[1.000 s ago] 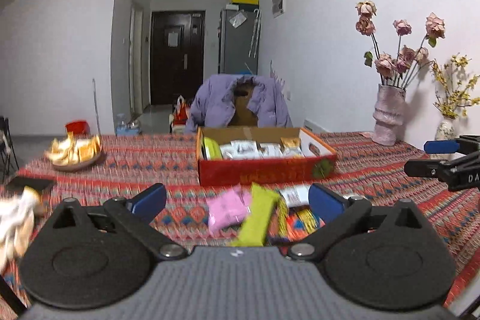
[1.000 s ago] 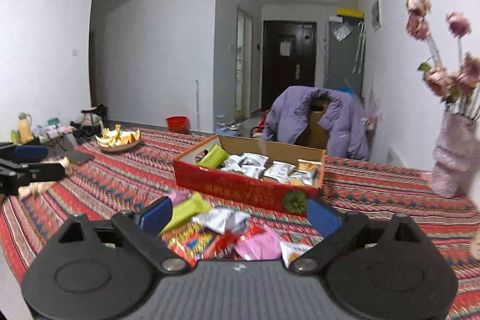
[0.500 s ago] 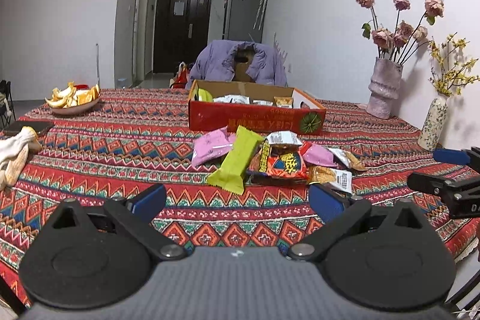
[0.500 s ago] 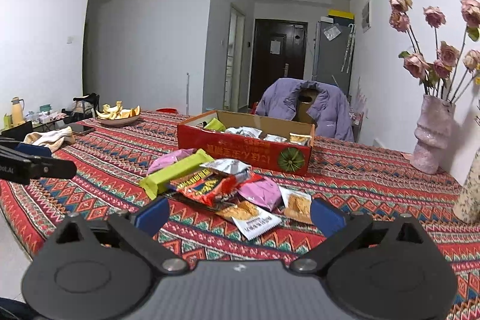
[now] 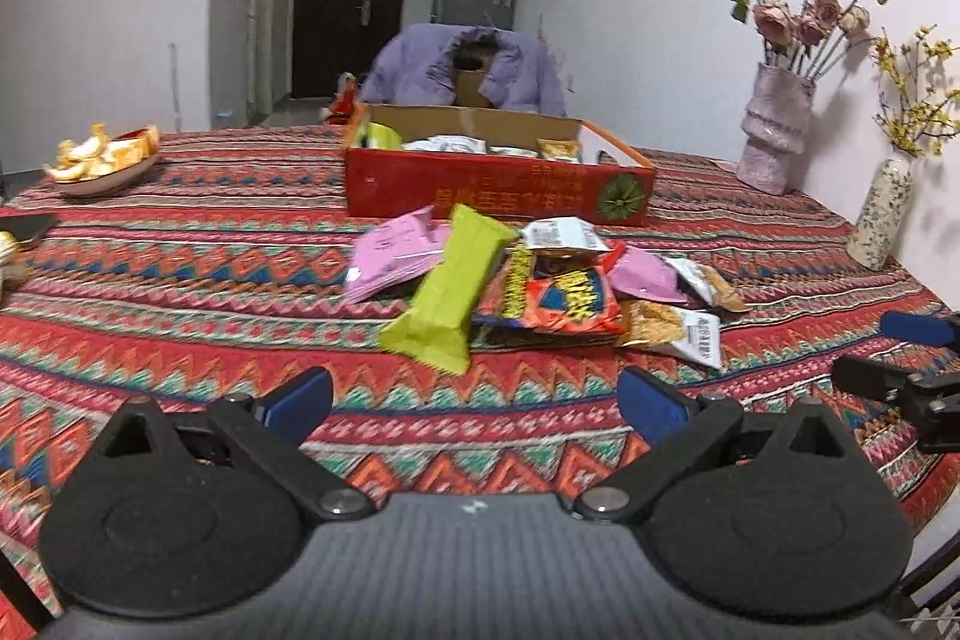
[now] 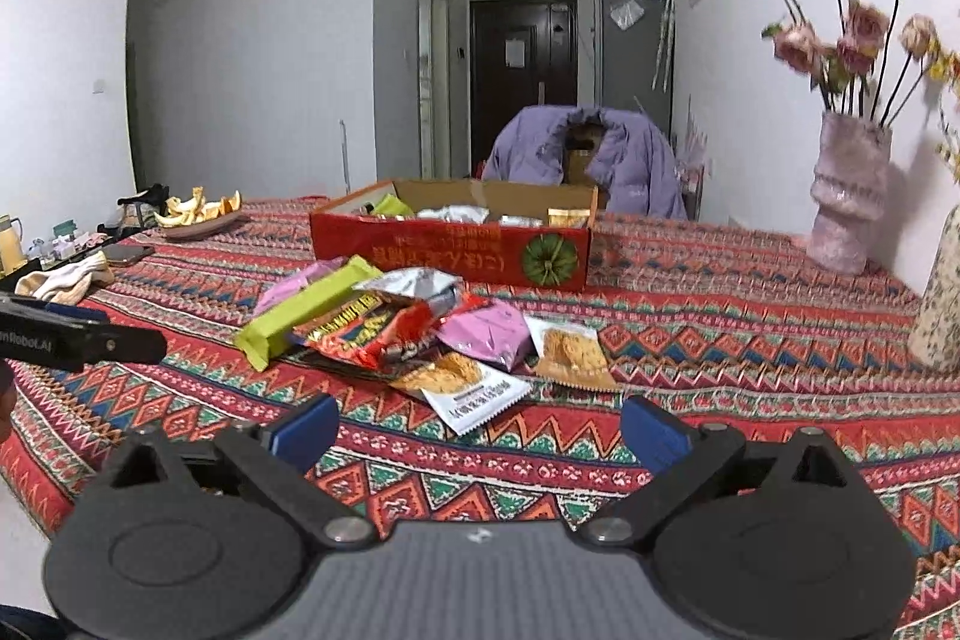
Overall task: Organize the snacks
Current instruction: 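Withdraw both tools from the box back toward the snack pile, then grasp a white sachet with the left tool while the right tool grasps an oat-cookie bag, then carry the white sachet and oat-cookie bag into the red box and open both tools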
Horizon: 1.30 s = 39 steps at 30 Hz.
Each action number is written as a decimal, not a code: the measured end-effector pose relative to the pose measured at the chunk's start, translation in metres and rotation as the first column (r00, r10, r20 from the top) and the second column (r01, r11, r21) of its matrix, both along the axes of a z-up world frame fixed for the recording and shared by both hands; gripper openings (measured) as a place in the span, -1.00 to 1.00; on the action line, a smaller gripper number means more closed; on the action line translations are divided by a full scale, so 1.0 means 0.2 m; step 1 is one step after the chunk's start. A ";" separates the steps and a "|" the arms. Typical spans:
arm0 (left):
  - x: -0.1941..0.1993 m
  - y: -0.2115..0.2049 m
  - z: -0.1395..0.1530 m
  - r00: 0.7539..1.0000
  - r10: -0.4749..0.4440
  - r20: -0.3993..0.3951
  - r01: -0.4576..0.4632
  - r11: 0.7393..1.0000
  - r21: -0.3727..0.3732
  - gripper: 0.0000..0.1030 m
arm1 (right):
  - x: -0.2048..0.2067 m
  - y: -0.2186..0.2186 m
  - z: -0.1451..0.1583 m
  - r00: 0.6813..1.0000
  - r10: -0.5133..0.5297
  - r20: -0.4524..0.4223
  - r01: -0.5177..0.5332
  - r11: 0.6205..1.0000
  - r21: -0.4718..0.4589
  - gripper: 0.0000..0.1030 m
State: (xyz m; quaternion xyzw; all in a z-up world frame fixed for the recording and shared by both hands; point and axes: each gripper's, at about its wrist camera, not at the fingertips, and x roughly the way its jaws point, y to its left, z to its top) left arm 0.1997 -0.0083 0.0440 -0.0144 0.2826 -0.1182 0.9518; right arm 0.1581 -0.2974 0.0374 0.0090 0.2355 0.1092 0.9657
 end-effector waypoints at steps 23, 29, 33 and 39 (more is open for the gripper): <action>1.05 -0.38 -0.14 0.970 -0.149 -0.191 0.123 0.982 -0.140 0.28 | 0.85 -0.18 -0.20 0.981 -0.065 -0.181 0.096 0.981 0.171 0.49; 1.06 -0.38 -0.16 0.970 -0.147 -0.194 0.123 0.984 -0.131 -0.03 | 0.95 -0.18 -0.28 0.976 -0.064 -0.210 0.102 0.979 0.175 0.25; 1.04 -0.35 -0.13 0.972 -0.130 -0.195 0.103 0.984 -0.142 -0.10 | 0.96 -0.20 -0.28 0.975 -0.055 -0.214 0.096 0.978 0.185 0.18; 0.91 -0.29 0.00 0.983 -0.113 -0.144 0.086 0.980 -0.178 -0.11 | 0.85 -0.20 -0.21 0.982 -0.045 -0.186 0.078 0.982 0.173 -0.16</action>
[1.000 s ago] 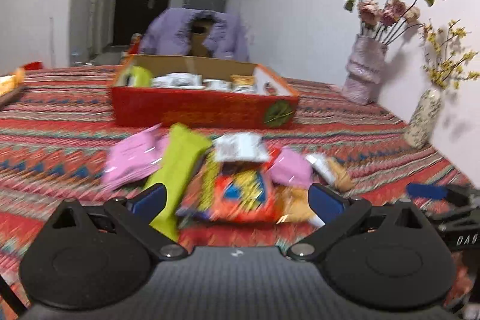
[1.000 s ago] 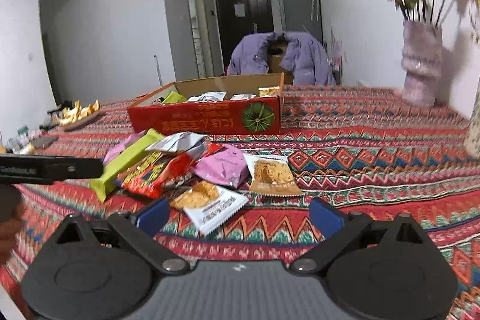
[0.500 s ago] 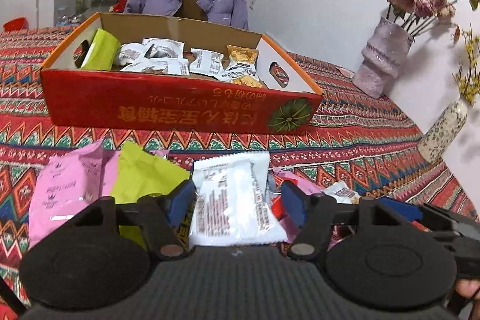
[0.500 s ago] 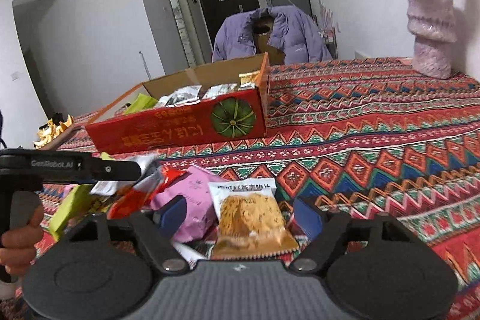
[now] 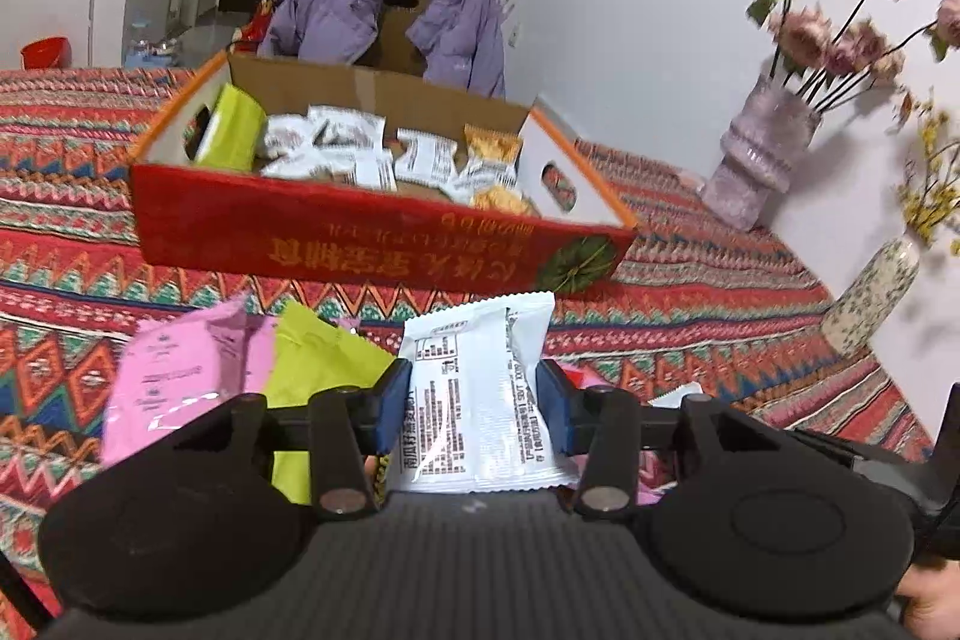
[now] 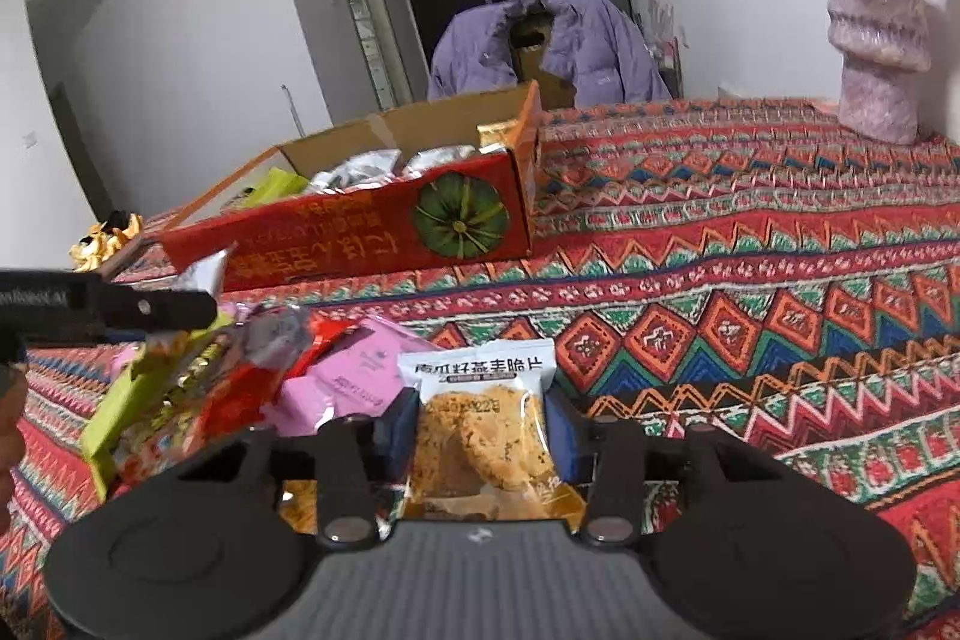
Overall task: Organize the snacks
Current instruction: 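Carry the white sachet and oat-cookie bag into the red box and open both tools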
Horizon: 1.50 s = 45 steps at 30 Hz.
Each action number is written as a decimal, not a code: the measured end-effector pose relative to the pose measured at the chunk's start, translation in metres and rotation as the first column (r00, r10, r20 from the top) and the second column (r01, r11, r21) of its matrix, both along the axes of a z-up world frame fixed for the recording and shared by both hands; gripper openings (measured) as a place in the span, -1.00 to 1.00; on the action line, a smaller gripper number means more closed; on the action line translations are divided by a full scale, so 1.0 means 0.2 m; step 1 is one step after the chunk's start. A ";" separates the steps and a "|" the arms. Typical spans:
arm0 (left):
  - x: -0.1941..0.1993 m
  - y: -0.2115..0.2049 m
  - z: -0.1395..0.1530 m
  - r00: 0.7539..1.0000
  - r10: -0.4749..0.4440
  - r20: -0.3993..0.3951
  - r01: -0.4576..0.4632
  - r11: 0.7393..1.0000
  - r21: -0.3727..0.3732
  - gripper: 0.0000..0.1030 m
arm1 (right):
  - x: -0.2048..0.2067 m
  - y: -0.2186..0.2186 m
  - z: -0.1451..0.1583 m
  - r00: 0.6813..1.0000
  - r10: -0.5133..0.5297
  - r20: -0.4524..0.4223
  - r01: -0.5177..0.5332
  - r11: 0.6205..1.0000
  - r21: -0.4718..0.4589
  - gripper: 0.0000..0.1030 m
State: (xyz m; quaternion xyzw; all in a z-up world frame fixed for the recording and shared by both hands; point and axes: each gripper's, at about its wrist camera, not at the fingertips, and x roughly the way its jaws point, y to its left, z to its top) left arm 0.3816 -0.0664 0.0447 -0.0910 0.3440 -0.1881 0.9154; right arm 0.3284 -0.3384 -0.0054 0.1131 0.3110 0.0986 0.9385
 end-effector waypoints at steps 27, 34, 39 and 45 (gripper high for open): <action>-0.81 0.19 0.22 0.987 0.045 0.157 -0.051 0.998 0.034 -0.11 | -0.71 0.15 0.32 0.982 0.049 0.184 -0.046 0.999 -0.021 -0.16; -0.64 0.24 0.29 0.991 0.005 0.133 -0.003 1.000 -0.010 -0.11 | -0.60 0.17 0.39 0.979 0.064 0.193 -0.062 0.998 -0.013 -0.16; -0.29 0.23 0.45 0.981 -0.026 0.192 0.021 0.999 0.025 -0.11 | -0.32 0.15 0.52 0.968 0.102 0.230 -0.104 0.995 -0.003 -0.16; 0.28 0.14 0.52 0.980 -0.038 0.194 0.023 0.996 0.080 -0.10 | 0.23 0.21 0.62 0.964 0.146 0.221 -0.137 0.989 -0.056 -0.16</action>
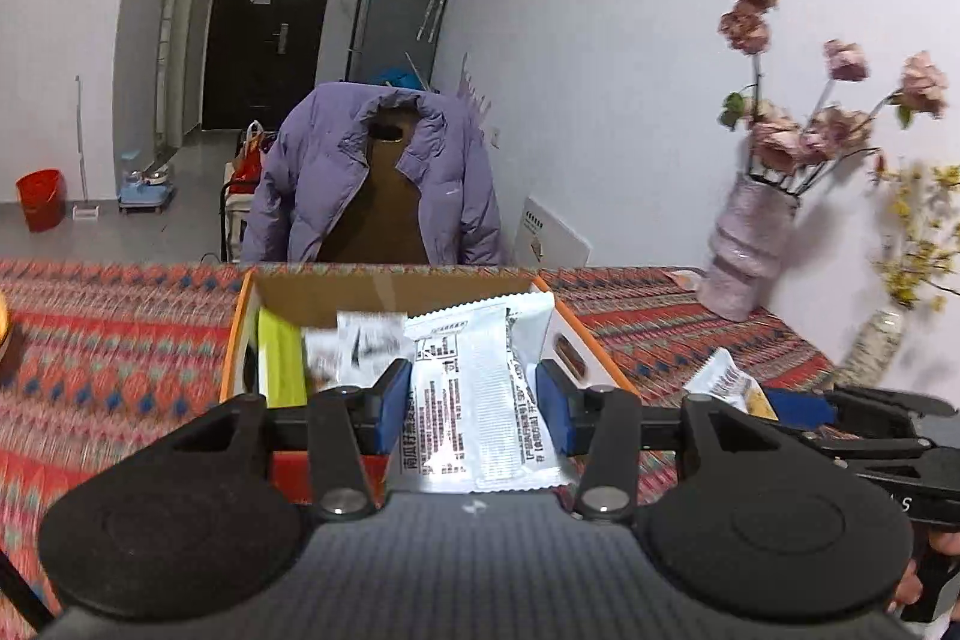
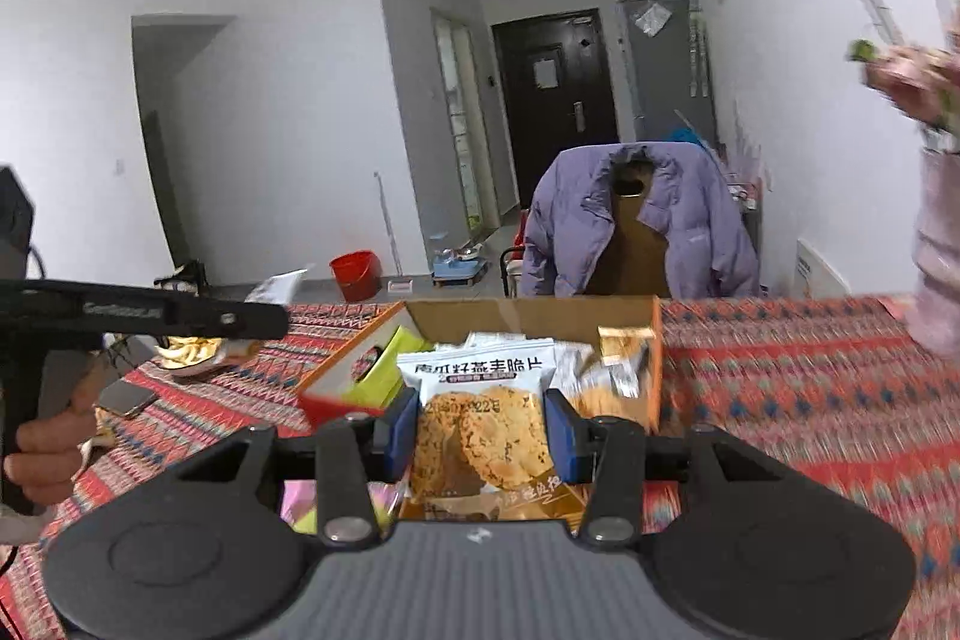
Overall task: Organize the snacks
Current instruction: 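Carry the white sachet and oat-cookie bag into the red box and open both tools, then withdraw both tools from the box back toward the snack pile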
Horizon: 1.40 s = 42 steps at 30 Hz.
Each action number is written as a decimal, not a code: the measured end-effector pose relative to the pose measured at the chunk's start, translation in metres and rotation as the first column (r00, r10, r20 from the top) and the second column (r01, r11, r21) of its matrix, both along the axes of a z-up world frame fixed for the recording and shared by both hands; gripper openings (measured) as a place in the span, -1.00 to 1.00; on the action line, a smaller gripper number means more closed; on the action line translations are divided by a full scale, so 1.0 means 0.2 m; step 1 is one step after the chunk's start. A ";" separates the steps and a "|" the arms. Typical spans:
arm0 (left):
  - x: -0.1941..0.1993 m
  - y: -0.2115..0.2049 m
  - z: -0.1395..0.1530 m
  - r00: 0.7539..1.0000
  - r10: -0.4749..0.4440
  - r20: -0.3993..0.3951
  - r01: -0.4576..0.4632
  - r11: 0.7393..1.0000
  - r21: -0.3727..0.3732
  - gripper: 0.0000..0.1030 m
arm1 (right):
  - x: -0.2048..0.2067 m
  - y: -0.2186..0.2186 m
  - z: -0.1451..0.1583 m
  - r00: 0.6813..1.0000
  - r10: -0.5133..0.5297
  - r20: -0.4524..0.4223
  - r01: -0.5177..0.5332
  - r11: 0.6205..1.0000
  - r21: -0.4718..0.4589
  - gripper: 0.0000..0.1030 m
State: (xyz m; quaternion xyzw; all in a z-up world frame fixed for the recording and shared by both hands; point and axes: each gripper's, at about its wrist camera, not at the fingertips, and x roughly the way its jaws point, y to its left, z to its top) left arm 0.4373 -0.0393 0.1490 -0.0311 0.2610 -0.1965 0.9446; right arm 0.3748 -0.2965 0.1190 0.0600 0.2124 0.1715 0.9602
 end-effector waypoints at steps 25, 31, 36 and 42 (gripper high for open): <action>1.20 -0.19 -0.47 0.967 0.029 -0.254 -0.006 0.996 0.089 0.26 | 1.16 0.22 -0.40 0.955 -0.064 -0.289 0.034 0.994 -0.108 0.14; 1.03 -0.08 -0.30 0.976 0.038 -0.216 -0.016 0.995 0.099 0.34 | 1.07 0.18 -0.24 0.965 -0.071 -0.254 0.041 0.991 -0.125 0.24; 0.77 0.01 -0.10 0.987 0.032 -0.154 -0.018 0.995 0.096 0.55 | 0.89 0.15 -0.04 0.977 -0.069 -0.201 0.043 0.990 -0.131 0.37; 0.38 0.15 0.10 0.997 0.048 -0.066 -0.041 0.994 0.099 0.97 | 0.61 0.09 0.20 0.989 -0.082 -0.122 0.065 0.988 -0.140 0.73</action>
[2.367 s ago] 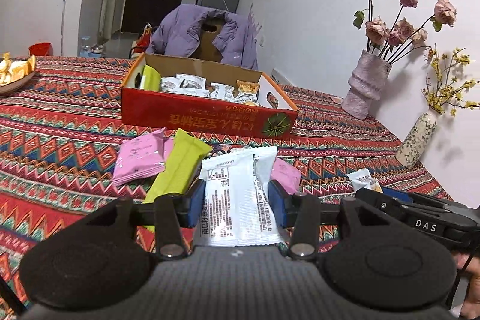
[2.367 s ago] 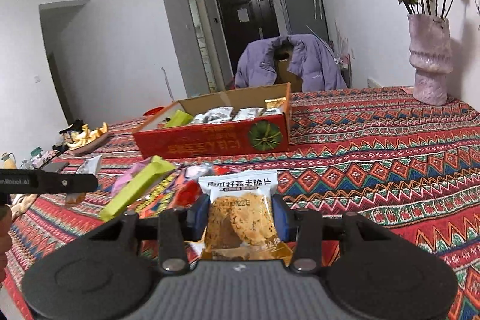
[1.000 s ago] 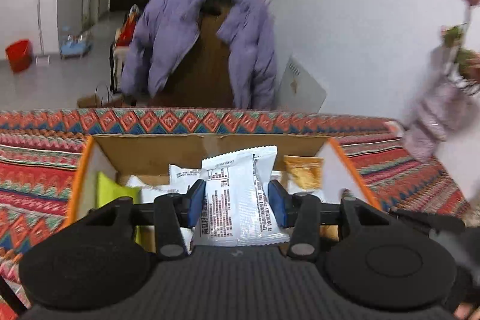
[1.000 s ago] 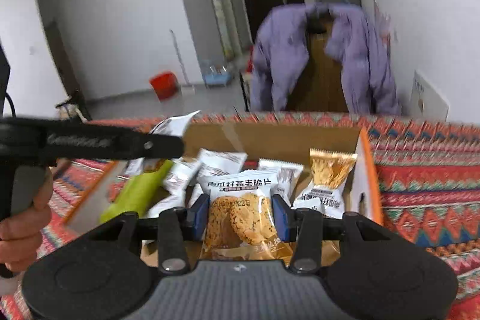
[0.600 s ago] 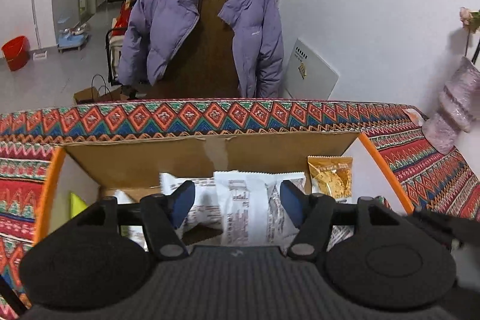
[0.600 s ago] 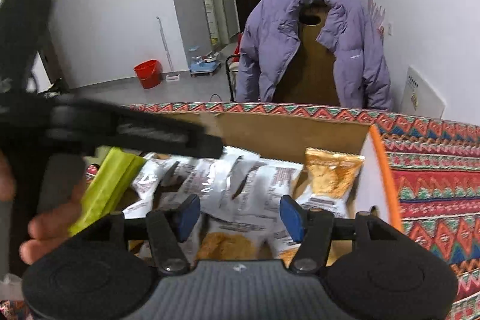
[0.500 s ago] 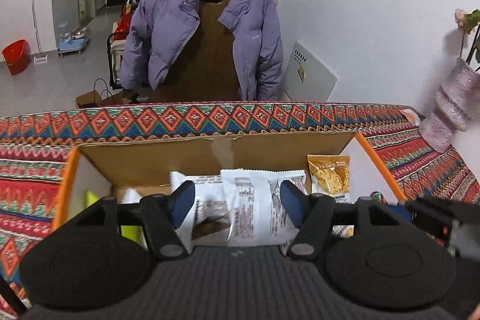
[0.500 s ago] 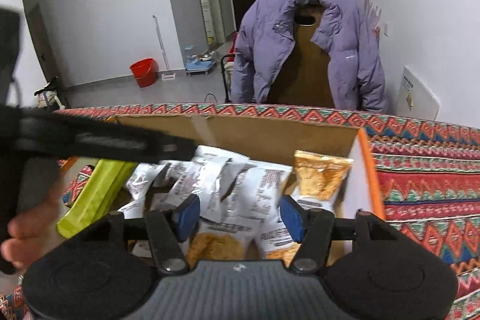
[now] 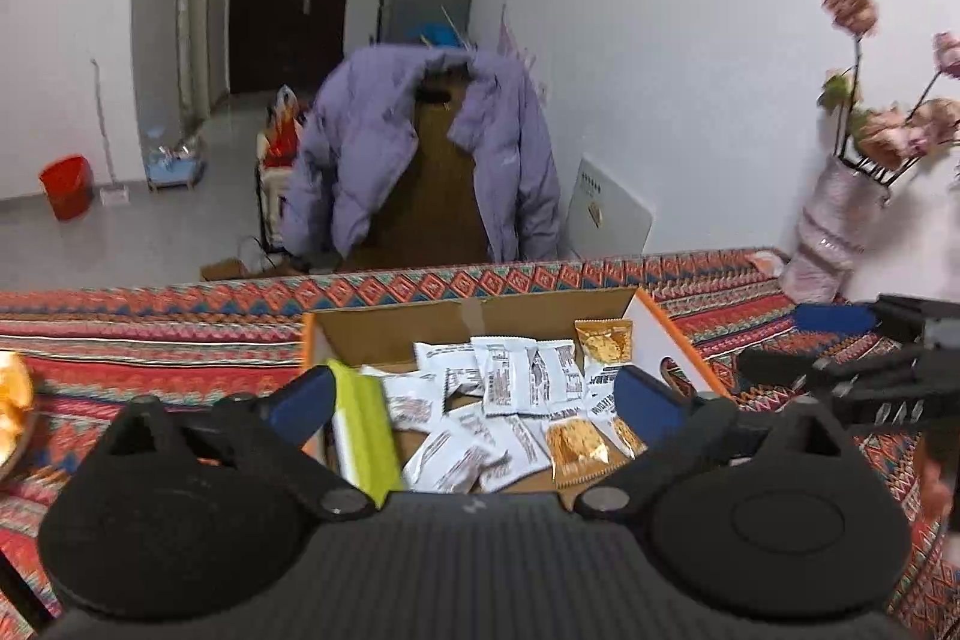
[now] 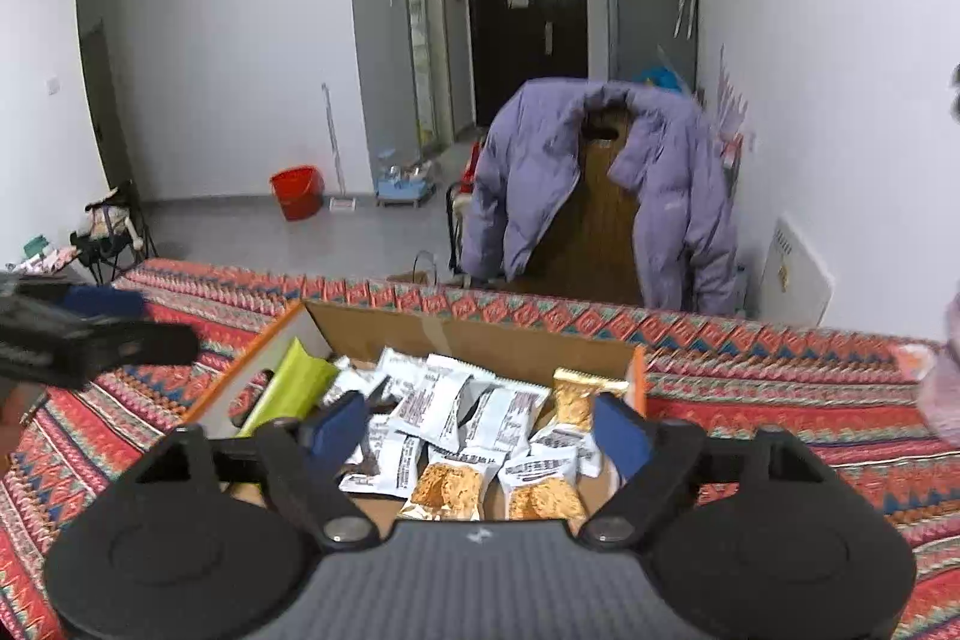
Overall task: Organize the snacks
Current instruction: 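Withdraw both tools from the box back toward the snack pile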
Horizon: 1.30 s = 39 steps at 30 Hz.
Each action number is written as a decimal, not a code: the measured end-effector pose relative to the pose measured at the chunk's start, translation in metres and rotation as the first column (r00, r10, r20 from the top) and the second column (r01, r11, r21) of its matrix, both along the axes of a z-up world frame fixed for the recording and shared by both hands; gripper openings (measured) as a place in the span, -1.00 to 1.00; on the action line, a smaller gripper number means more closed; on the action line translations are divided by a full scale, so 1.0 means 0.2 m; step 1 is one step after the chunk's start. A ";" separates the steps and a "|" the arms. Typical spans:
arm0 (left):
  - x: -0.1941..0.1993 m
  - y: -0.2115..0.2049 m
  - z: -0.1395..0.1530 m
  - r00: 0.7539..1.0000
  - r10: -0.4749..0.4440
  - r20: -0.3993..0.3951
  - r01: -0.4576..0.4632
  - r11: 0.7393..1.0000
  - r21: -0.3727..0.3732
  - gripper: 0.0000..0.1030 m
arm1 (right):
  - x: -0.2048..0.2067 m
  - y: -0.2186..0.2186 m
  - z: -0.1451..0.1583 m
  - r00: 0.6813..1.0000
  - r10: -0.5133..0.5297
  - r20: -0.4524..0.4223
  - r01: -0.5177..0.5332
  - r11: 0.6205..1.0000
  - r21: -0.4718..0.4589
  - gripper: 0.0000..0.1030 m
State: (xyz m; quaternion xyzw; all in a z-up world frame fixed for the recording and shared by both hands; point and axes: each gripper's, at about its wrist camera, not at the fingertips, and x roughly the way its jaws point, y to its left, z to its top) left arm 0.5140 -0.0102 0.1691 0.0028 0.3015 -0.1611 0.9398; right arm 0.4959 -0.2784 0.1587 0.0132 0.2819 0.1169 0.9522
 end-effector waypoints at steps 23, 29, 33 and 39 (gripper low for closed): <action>-1.30 0.33 -0.23 0.981 0.063 0.182 -0.064 0.998 -0.005 1.00 | -1.19 -0.12 -0.06 0.982 0.104 0.158 -0.122 0.986 0.111 1.00; -1.53 0.35 -0.43 0.978 0.147 0.151 -0.145 0.989 -0.029 1.00 | -1.46 0.02 -0.33 0.978 0.111 0.179 -0.096 0.991 -0.090 1.00; -1.64 0.36 -0.56 0.971 0.215 0.105 -0.211 0.976 -0.049 1.00 | -1.56 0.03 -0.53 0.994 0.068 0.089 -0.065 0.997 -0.046 1.00; -1.62 0.35 -0.64 0.973 0.217 0.080 -0.217 0.976 -0.015 1.00 | -1.58 0.06 -0.68 0.998 0.061 0.014 -0.061 0.998 -0.018 1.00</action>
